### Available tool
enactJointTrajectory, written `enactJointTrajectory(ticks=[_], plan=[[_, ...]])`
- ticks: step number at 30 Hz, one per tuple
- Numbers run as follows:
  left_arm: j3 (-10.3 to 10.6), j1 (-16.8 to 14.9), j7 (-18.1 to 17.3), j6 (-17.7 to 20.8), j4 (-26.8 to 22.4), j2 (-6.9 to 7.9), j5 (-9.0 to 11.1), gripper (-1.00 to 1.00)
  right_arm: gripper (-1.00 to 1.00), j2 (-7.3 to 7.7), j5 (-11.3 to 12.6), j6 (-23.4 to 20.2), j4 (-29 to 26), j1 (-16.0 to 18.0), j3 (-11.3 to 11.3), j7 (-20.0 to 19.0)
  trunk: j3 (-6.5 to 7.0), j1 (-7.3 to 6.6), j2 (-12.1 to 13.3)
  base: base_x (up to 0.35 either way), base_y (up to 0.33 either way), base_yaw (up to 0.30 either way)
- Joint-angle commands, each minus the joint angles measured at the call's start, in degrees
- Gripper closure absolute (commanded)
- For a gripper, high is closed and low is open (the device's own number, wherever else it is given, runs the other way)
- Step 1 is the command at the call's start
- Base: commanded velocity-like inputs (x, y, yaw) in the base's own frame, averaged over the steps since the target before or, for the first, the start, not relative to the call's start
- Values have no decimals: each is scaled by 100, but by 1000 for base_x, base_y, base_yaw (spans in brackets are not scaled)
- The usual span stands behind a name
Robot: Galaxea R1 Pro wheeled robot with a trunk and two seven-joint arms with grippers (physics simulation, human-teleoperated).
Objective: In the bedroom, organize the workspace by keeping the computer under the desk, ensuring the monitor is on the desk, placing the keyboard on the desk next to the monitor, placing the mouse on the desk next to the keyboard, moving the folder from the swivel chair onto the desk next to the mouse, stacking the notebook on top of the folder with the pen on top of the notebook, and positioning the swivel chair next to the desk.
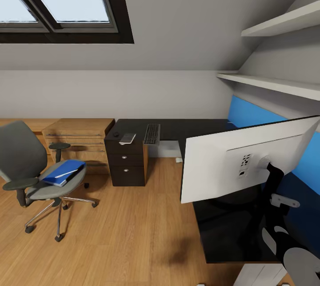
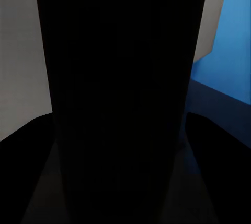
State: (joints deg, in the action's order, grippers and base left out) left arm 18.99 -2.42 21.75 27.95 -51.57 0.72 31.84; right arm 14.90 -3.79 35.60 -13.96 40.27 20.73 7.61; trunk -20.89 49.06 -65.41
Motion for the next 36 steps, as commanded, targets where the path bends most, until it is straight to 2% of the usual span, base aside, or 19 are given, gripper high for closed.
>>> enactJointTrajectory(ticks=[1,8,26,36], plan=[[26,-4,57,9,-11,8,59,-100,100,3,-107,35,25,-2,-157,54,-9,1,-3,0,0,0],[26,-4,56,9,-11,8,59,-100,100,-4,-135,34,25,-2,-157,56,-9,1,-3,0,0,60],[21,-4,56,9,-11,12,44,-100,100,-4,-134,34,25,-2,-157,68,-9,1,-3,0,0,253],[12,-4,54,-41,-11,15,24,-100,100,-4,-134,40,25,-2,-157,69,-9,1,-3,0,-98,33]])
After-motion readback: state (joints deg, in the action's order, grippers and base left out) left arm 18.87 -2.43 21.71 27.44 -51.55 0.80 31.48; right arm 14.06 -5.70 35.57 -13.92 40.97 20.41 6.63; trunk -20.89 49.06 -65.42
